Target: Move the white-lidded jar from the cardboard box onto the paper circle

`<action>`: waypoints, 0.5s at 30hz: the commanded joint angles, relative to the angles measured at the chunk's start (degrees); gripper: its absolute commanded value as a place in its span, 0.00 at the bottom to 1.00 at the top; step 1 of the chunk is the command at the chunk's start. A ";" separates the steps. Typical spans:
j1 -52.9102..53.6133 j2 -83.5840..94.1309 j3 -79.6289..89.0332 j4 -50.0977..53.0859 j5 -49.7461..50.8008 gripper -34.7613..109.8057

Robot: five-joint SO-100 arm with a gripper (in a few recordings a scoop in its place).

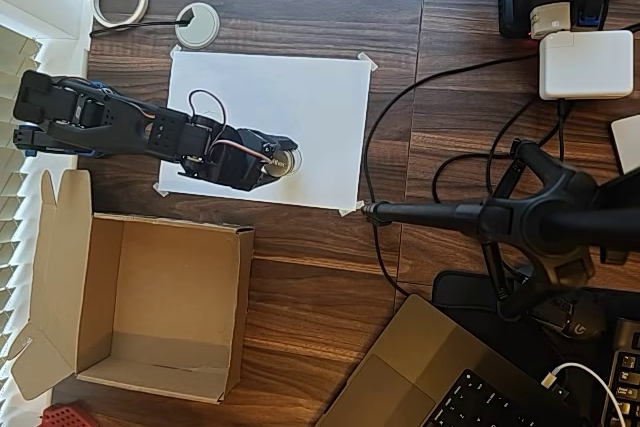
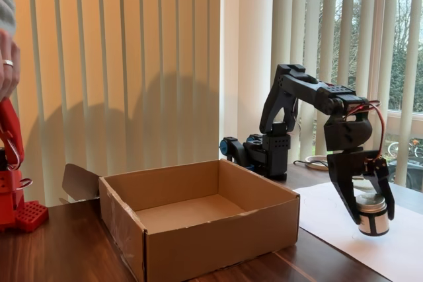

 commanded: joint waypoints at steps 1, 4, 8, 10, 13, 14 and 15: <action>1.14 4.57 2.02 -1.85 -1.58 0.28; 1.14 4.92 2.81 -2.20 -2.29 0.28; 1.49 4.66 2.90 -3.25 -3.25 0.28; 1.67 4.39 2.81 -3.96 -3.69 0.28; 1.76 4.04 1.85 -4.22 -3.87 0.28; 1.76 4.04 1.67 -4.22 -4.04 0.28; 1.85 4.04 1.58 -4.22 -4.04 0.28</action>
